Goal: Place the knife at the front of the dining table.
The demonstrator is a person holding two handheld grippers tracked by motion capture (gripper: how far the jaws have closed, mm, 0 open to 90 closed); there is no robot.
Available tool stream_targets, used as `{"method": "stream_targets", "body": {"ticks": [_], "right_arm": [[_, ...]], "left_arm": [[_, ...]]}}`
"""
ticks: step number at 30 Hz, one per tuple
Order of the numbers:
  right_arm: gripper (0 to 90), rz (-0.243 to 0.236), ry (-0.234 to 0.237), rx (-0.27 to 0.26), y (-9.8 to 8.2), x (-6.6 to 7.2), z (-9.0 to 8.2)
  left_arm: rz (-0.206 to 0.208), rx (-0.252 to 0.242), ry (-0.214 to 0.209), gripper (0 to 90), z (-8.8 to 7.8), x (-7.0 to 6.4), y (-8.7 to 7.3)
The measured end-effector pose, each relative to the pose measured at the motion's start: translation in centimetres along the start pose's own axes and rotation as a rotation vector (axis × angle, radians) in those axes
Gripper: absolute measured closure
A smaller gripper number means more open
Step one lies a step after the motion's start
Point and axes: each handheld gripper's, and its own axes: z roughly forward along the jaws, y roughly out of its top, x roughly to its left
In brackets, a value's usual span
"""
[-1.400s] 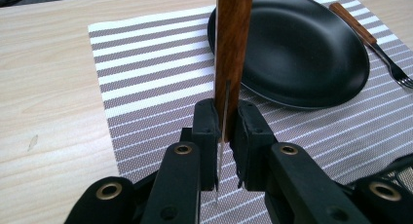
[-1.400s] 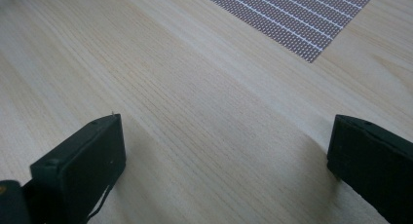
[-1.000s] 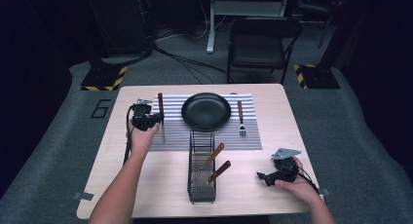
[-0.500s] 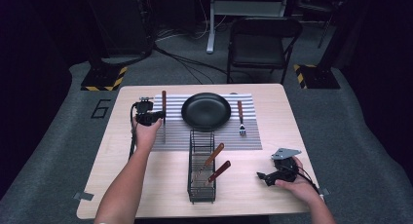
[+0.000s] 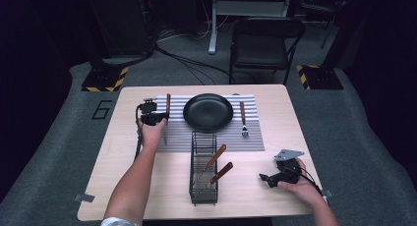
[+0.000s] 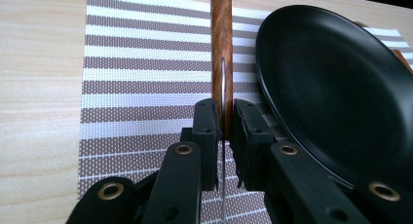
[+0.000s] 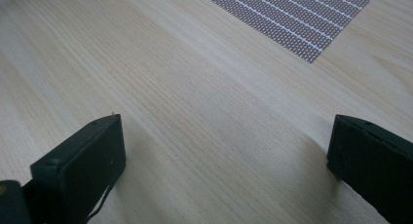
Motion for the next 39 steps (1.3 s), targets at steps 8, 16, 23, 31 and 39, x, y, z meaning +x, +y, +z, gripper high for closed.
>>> {"method": "stream_targets", "body": {"ticks": [8,16,23,31,39], "right_arm": [[0.0,0.0,0.0,0.001,0.0,0.0,0.0],[0.0,0.001,0.0,0.0,0.0,0.0,0.0],[0.0,0.0,0.002,-0.002,0.0,0.0,0.0],[0.0,0.001,0.0,-0.001,0.0,0.0,0.0],[0.0,0.001,0.001,-0.002,0.0,0.0,0.0]], "left_arm": [[-0.047,0.036,0.005,80.9,1.2,0.5,-0.4],[-0.079,0.037,0.008,80.9,1.9,0.8,-0.6],[-0.134,0.016,0.024,81.0,2.6,1.1,-0.7],[-0.159,0.008,0.037,80.9,3.2,1.4,-0.9],[-0.182,0.01,0.032,80.9,3.8,1.3,-1.2]]}}
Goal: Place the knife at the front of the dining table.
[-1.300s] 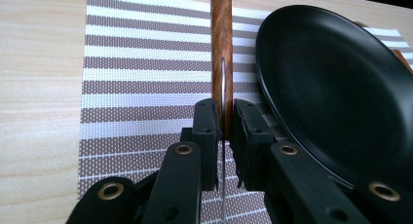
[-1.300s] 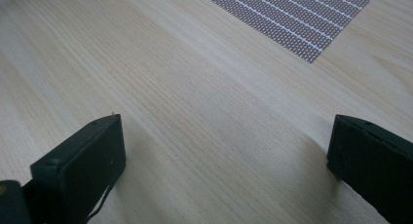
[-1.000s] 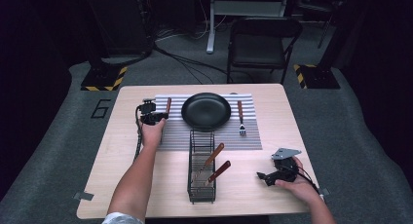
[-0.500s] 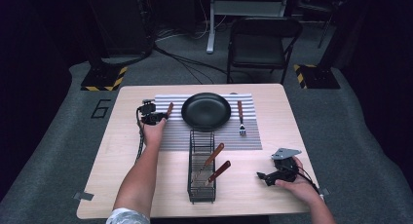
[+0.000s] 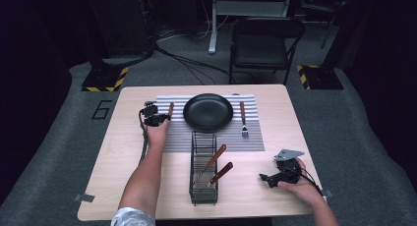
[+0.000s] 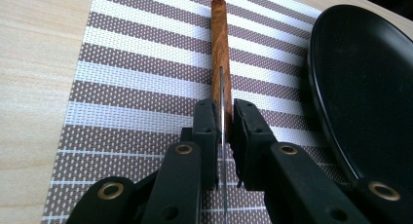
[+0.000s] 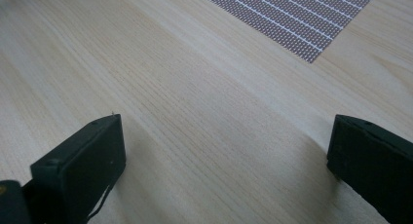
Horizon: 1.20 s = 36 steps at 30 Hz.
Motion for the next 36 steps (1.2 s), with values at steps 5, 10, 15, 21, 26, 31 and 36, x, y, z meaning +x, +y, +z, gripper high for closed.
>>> {"method": "stream_targets", "body": {"ticks": [5,10,15,21,26,31,36], "right_arm": [[0.0,-0.001,-0.001,0.001,0.0,0.0,0.0],[0.0,-0.002,0.0,0.002,0.0,0.0,0.0],[0.0,0.0,-0.001,0.004,0.0,0.0,0.0],[0.0,-0.004,-0.001,0.003,0.0,0.0,0.0],[0.0,-0.003,0.0,0.002,0.0,0.0,0.0],[0.0,-0.002,0.0,0.001,0.0,0.0,0.0],[0.0,0.001,-0.001,0.003,0.0,0.0,0.0]], "left_arm": [[-0.003,0.014,-0.002,80.3,0.2,0.1,-0.2],[0.0,0.005,0.005,77.5,-0.1,0.2,0.0],[0.007,0.027,0.013,76.1,-0.3,0.8,0.1],[0.003,0.027,0.006,71.0,-0.7,0.9,0.2],[0.025,0.017,0.019,68.5,-1.3,0.9,0.4],[0.059,0.014,0.022,67.1,-2.4,1.0,0.7],[0.074,-0.014,0.013,66.2,-3.8,1.1,0.8]]}}
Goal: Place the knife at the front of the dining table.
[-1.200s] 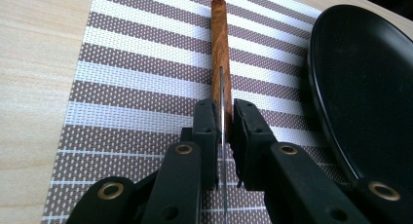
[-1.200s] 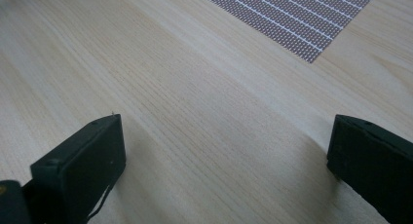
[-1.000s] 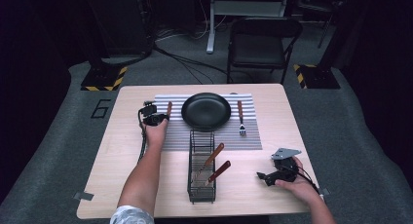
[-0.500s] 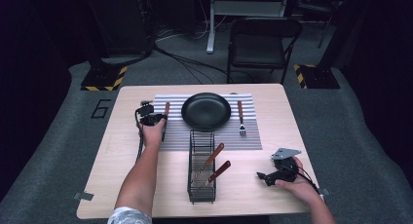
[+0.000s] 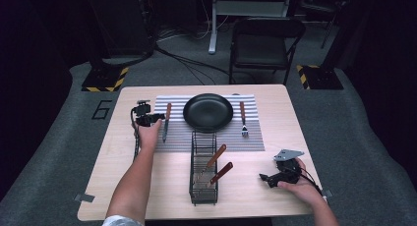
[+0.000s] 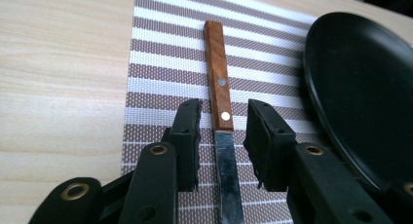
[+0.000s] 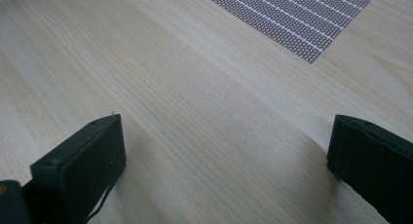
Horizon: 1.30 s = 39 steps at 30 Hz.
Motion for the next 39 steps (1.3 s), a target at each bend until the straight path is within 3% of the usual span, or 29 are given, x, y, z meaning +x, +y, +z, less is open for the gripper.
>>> {"method": "stream_targets", "body": {"ticks": [13,23,35,39], "right_arm": [[0.0,0.0,-0.001,0.0,0.0,0.0,0.0],[0.0,0.0,-0.002,0.0,0.0,0.0,0.0],[0.0,-0.005,-0.002,0.0,0.0,0.0,0.0],[0.0,-0.005,-0.002,0.0,0.0,0.0,0.0]], "left_arm": [[0.09,-0.029,-0.041,63.3,-3.5,0.8,-1.2],[0.132,-0.032,-0.061,58.3,-6.0,1.3,-2.5],[0.253,-0.027,-0.04,52.9,-8.6,1.4,-4.9],[0.264,-0.01,-0.046,50.7,-9.0,1.5,-6.1]]}}
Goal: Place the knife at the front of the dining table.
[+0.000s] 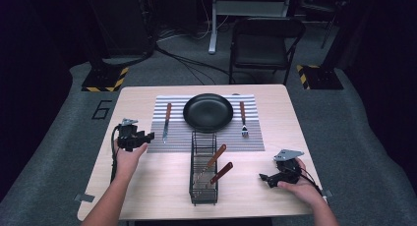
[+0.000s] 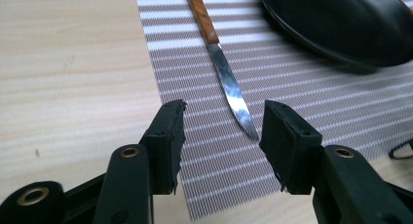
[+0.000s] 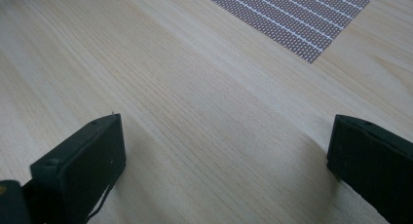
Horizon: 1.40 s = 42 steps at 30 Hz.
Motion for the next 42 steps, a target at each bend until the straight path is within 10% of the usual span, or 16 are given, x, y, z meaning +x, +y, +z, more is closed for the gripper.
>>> {"method": "stream_targets", "body": {"ticks": [10,22,42], "right_arm": [[0.0,-0.001,0.0,0.002,0.0,0.0,0.0],[0.0,0.001,-0.001,0.001,0.0,0.0,0.0],[0.0,0.002,-0.003,-0.001,0.0,0.0,0.0]], "left_arm": [[0.046,0.042,-0.048,45.1,-0.8,0.2,-2.5],[0.072,0.07,-0.007,43.3,-1.4,1.5,-4.6],[-0.038,0.055,0.034,39.9,-2.0,5.2,-6.3]]}}
